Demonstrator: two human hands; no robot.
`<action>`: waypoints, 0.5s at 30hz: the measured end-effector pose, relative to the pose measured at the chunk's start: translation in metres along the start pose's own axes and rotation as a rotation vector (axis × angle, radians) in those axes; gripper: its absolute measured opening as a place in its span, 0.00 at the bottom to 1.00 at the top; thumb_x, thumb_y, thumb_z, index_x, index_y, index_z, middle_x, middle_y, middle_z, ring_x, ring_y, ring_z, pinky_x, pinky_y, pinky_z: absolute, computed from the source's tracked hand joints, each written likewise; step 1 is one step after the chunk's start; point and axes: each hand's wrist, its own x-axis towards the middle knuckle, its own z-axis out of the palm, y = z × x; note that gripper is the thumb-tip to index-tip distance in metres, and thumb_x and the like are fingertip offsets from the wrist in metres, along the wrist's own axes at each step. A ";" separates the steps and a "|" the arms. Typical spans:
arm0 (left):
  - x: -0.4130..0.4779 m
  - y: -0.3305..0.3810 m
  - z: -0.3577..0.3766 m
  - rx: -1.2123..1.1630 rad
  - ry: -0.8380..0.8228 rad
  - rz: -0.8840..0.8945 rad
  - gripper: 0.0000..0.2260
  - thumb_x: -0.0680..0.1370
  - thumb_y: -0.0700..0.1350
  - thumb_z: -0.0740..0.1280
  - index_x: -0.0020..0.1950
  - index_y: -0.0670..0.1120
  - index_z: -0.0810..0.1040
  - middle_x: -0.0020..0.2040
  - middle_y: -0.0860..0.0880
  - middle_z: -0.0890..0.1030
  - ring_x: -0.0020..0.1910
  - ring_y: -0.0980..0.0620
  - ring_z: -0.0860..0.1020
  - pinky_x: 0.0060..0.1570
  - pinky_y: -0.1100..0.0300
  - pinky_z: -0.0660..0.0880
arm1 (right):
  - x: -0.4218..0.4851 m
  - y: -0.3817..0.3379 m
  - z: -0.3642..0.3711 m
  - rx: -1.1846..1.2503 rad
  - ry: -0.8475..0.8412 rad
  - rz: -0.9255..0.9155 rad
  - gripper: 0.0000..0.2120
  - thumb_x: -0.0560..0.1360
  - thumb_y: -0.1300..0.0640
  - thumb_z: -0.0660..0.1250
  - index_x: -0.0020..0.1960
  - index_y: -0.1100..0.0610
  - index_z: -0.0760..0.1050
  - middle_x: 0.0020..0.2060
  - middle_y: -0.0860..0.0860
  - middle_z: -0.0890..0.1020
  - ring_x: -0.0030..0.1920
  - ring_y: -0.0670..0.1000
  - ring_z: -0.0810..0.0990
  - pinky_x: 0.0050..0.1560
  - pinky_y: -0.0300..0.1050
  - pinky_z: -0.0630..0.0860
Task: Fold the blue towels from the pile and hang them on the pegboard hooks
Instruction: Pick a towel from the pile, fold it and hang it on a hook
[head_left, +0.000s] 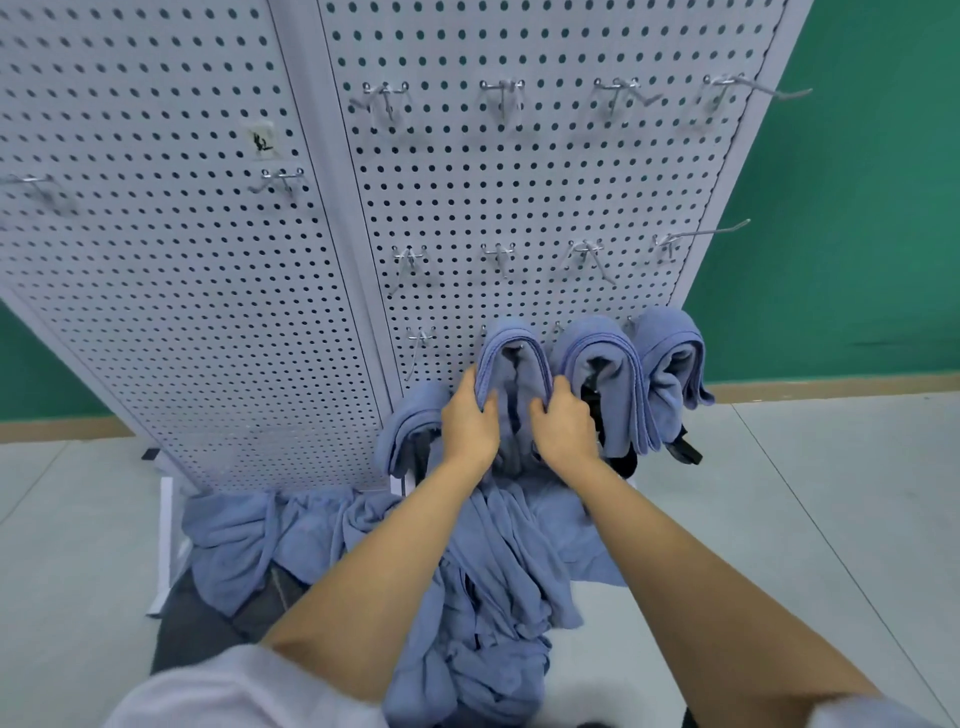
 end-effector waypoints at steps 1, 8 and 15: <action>0.000 -0.002 0.000 0.017 -0.029 -0.014 0.05 0.81 0.38 0.59 0.56 0.41 0.72 0.38 0.48 0.71 0.33 0.53 0.67 0.37 0.60 0.65 | 0.000 0.003 0.000 0.010 -0.028 0.001 0.10 0.81 0.56 0.58 0.55 0.63 0.68 0.37 0.54 0.74 0.34 0.55 0.73 0.30 0.47 0.67; -0.018 -0.038 -0.013 0.067 -0.112 -0.122 0.14 0.77 0.41 0.68 0.62 0.40 0.74 0.48 0.46 0.79 0.45 0.48 0.76 0.47 0.59 0.71 | -0.018 0.035 0.011 0.089 -0.173 0.037 0.11 0.79 0.55 0.65 0.53 0.62 0.69 0.41 0.57 0.77 0.40 0.54 0.74 0.39 0.45 0.70; -0.065 -0.129 0.006 0.156 -0.255 -0.508 0.10 0.78 0.39 0.66 0.59 0.39 0.77 0.52 0.42 0.79 0.49 0.44 0.75 0.59 0.53 0.73 | -0.066 0.096 0.074 -0.052 -0.459 0.203 0.14 0.75 0.65 0.64 0.33 0.58 0.66 0.32 0.55 0.72 0.37 0.52 0.69 0.32 0.37 0.63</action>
